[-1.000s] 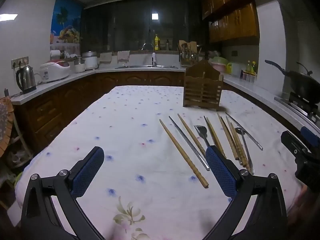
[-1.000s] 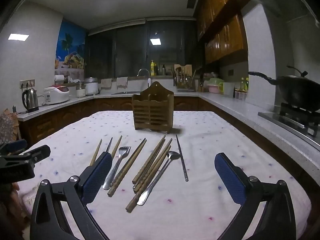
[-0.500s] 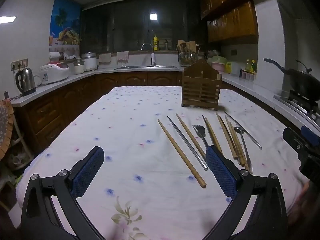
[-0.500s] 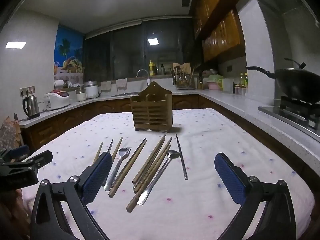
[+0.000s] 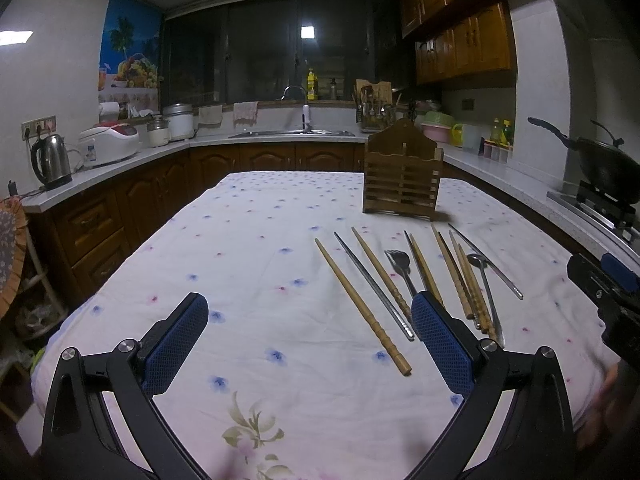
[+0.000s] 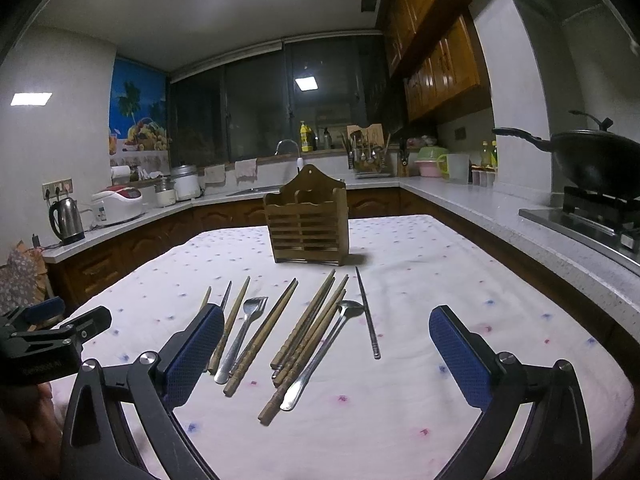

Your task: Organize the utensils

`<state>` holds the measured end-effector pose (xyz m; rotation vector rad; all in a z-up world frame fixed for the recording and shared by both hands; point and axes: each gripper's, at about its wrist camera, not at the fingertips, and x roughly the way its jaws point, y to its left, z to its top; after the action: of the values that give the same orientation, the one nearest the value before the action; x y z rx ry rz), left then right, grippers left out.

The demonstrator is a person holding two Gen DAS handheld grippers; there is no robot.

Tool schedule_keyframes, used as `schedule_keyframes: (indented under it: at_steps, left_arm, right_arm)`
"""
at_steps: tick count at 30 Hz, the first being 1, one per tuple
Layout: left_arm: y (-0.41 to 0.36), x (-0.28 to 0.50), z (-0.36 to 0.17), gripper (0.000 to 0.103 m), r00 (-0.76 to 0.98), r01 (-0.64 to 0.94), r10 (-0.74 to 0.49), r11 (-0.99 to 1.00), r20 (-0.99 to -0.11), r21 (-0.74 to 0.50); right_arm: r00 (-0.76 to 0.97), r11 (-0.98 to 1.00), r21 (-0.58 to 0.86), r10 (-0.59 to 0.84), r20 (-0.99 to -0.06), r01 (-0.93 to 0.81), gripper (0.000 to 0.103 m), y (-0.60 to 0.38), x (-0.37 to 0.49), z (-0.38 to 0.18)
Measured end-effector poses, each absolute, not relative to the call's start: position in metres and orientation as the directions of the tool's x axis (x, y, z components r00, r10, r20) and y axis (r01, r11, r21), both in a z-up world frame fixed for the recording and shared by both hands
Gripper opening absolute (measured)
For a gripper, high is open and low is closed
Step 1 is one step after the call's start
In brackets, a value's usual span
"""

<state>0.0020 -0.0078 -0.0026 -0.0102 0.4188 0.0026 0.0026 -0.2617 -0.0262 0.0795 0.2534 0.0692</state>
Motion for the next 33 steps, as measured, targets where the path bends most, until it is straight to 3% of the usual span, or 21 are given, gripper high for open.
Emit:
schedule_keyframes:
  at_steps: [33]
  left_arm:
    - [-0.0117, 0.0052, -0.0070, 0.103, 0.904, 0.009, -0.015, 1.000, -0.428, -0.016]
  right_arm:
    - [0.963, 0.993, 0.100, 0.090, -0.253, -0.067, 0.103, -0.2582, 0.0041, -0.0253]
